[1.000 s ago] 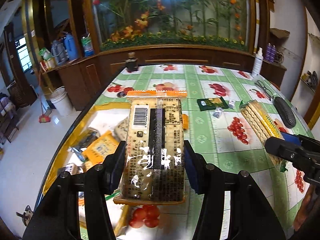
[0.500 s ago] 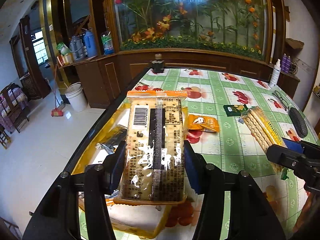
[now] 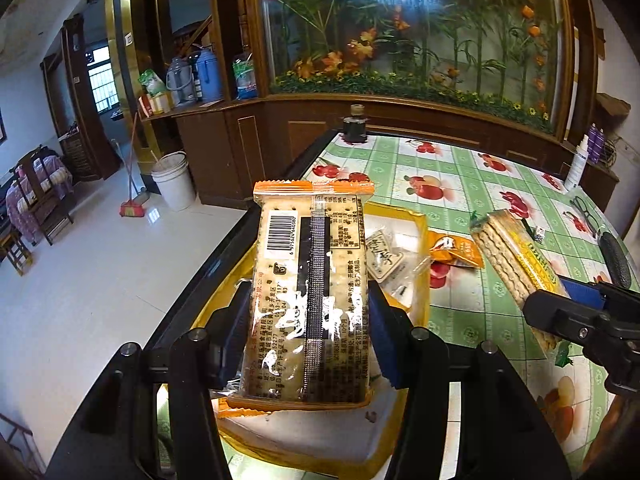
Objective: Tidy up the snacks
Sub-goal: 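Carry the orange-capped pack with the left gripper while the right gripper carries the WEIDAN pack over the tray, then lower the orange-capped pack into the tray and open the left gripper while the right gripper releases the WEIDAN pack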
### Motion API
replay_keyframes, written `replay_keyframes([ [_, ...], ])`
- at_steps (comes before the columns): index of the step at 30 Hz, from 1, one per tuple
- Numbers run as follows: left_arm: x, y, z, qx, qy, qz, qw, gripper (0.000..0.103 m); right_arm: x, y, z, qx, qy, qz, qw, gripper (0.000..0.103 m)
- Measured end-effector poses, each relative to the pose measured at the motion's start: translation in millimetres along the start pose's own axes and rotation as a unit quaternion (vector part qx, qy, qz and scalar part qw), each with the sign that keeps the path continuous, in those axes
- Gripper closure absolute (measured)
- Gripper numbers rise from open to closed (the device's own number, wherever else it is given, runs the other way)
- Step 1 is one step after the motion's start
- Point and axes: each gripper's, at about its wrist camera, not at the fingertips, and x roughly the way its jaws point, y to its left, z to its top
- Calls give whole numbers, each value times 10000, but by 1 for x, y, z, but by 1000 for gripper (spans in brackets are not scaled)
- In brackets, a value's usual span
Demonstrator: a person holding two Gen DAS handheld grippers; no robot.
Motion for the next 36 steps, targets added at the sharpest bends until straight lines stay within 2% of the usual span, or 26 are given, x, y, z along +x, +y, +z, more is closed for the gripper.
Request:
replay_keyframes([
  [9, 24, 35, -5, -357, 292, 108, 9989, 50, 49, 19, 15, -180, 226, 98, 9995, 56],
  [18, 61, 43, -16, -516, 790, -57, 9955, 50, 103, 22, 28, -189, 455, -58, 9988, 56],
  [28, 69, 41, -13, -400, 831, -41, 9957, 50, 140, 18, 36, -190, 520, -259, 9981, 56],
  [36, 71, 42, -12, -429, 840, -32, 9955, 50, 154, 16, 32, -199, 589, -356, 9974, 56],
])
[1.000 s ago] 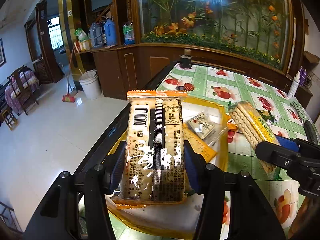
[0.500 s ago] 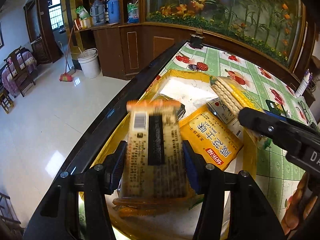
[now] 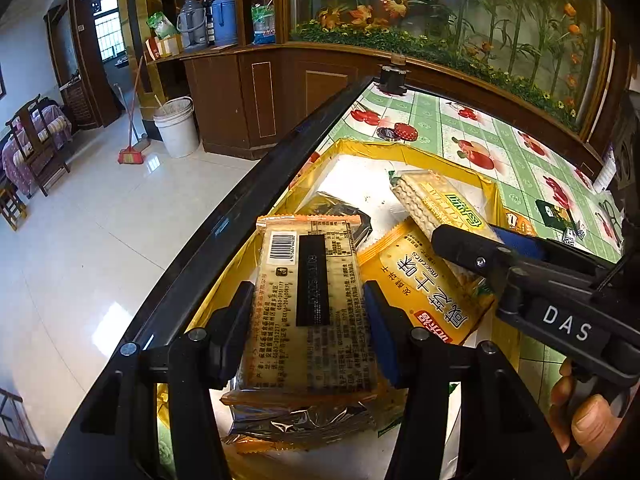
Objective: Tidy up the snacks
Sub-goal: 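Lower the orange-capped pack into the tray and open the left gripper while the right gripper releases the WEIDAN pack, then move both open grippers back over the remaining packets on the table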
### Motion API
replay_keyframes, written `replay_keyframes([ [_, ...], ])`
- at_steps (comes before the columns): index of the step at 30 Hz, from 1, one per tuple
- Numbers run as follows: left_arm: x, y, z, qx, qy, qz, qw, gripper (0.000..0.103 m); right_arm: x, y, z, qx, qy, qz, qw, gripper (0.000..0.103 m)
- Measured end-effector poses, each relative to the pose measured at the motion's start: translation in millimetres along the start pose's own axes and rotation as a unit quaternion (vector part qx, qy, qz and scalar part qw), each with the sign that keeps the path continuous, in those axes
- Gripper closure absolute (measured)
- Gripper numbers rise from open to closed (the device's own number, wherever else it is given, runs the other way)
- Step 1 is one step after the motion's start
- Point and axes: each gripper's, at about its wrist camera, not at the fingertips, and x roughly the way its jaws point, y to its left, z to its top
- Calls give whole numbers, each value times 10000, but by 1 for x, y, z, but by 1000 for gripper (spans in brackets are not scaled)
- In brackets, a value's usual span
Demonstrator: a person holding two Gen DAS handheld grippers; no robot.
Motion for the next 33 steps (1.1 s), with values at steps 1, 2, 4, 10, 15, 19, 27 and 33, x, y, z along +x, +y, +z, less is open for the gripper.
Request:
replay_keyframes([
  [1, 0, 0, 0, 5, -5, 5, 10000, 50, 0, 0, 0, 3, -4, -7, 10000, 56],
  [2, 0, 0, 0, 16, -6, 12, 10000, 50, 1, -1, 0, 8, -5, -20, 10000, 56],
  [4, 1, -1, 1, 36, -8, 22, 10000, 50, 2, -1, -1, 7, 3, -54, 10000, 56],
  [10, 2, -4, 1, 110, 0, 43, 9999, 50, 8, -3, 0, -5, 5, -151, 9999, 56],
  [15, 8, -7, 4, 140, 71, 81, 9998, 49, 12, -2, 3, 0, 59, -208, 9998, 55],
  [19, 6, -7, 5, 123, 55, 73, 9999, 48, 2, -3, 3, 20, -116, -302, 9995, 43],
  [27, -23, -12, 6, 204, -515, 161, 9983, 25, -36, -14, 2, 234, -461, -272, 9983, 35],
  [33, -44, -22, 10, 405, -814, 285, 9954, 24, -71, -23, -9, 386, -689, -276, 9965, 31],
])
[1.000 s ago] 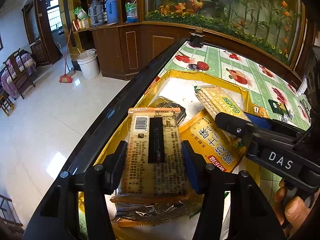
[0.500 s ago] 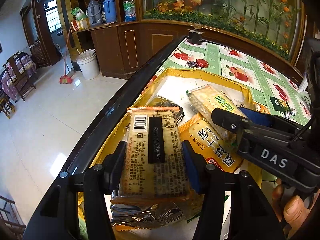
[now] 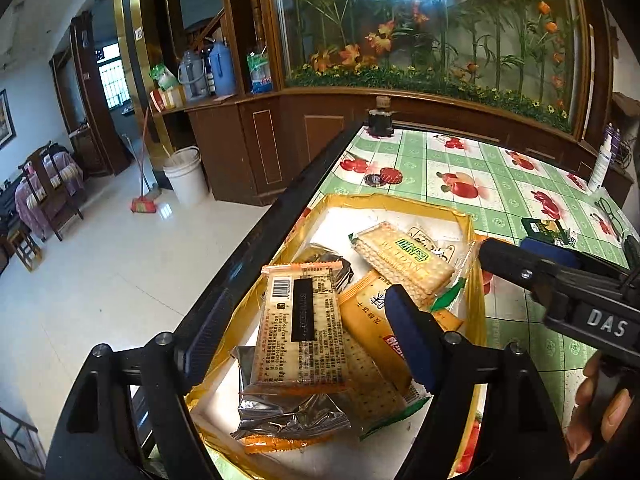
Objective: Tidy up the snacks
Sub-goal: 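Move both open grippers back over the remaining packets on the table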
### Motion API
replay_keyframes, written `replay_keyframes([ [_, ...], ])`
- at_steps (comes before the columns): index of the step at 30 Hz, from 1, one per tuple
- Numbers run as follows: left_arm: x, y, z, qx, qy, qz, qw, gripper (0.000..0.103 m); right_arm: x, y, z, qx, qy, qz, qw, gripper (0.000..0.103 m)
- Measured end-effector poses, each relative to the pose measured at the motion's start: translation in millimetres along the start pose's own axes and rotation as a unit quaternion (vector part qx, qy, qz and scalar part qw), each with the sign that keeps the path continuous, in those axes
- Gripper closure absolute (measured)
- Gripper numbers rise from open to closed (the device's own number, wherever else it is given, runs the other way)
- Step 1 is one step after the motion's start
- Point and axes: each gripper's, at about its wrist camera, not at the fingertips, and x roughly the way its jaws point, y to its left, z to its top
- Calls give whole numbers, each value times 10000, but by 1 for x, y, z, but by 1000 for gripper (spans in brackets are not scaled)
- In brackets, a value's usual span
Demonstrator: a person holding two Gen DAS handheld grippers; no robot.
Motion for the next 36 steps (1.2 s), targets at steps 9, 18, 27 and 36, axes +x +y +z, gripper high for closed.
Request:
replay_keyframes([
  [9, -19, -18, 3, 44, -86, -211, 9997, 21, -64, -59, -27, 409, -254, -544, 9974, 27],
  [18, -37, -77, 3, 469, -44, -826, 9955, 21, -114, -128, -63, 1010, -298, -999, 9894, 27],
  [27, -39, -130, -5, 772, 205, -1299, 9883, 22, -147, -164, -77, 1290, -434, -1244, 9829, 25],
  [36, -43, -165, -11, 1098, 256, -1412, 9835, 22, -153, -183, -78, 1294, -484, -1405, 9804, 24],
])
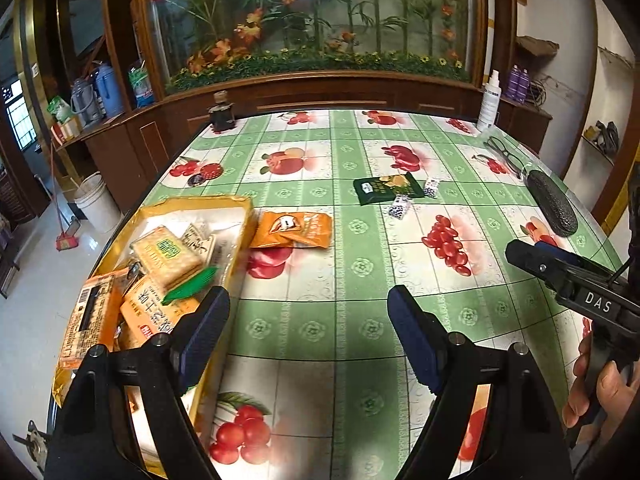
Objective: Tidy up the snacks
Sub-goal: 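Move both open grippers back over the remaining packets on the table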
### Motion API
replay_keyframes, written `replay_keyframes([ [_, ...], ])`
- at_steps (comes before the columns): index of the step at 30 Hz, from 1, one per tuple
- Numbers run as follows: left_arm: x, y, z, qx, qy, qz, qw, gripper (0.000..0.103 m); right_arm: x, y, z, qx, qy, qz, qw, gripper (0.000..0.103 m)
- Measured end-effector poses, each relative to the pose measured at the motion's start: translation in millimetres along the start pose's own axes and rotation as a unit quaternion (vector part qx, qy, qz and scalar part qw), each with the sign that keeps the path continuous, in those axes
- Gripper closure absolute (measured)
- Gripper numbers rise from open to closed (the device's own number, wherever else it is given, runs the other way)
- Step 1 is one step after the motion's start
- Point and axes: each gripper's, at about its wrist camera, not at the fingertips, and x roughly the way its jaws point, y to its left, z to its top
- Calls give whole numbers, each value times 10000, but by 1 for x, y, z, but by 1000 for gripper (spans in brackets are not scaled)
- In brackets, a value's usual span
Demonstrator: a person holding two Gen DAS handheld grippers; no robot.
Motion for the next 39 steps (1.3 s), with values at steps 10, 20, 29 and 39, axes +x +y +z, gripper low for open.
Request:
replay_keyframes([
  [10, 9, -30, 11, 369, -73, 28, 9993, 22, 7, -11, 17, -132, -93, -229, 9996, 25],
  [20, 27, -38, 14, 348, 45, 105, 9993, 22, 27, -22, 29, -92, 30, -262, 9996, 25],
  [29, 65, -44, 29, 273, 319, -198, 9989, 22, 79, -17, 59, -374, 214, -10, 9991, 35],
  [39, 117, -44, 51, -72, 700, -946, 9930, 22, 145, -21, 83, -678, 682, 159, 9952, 49],
])
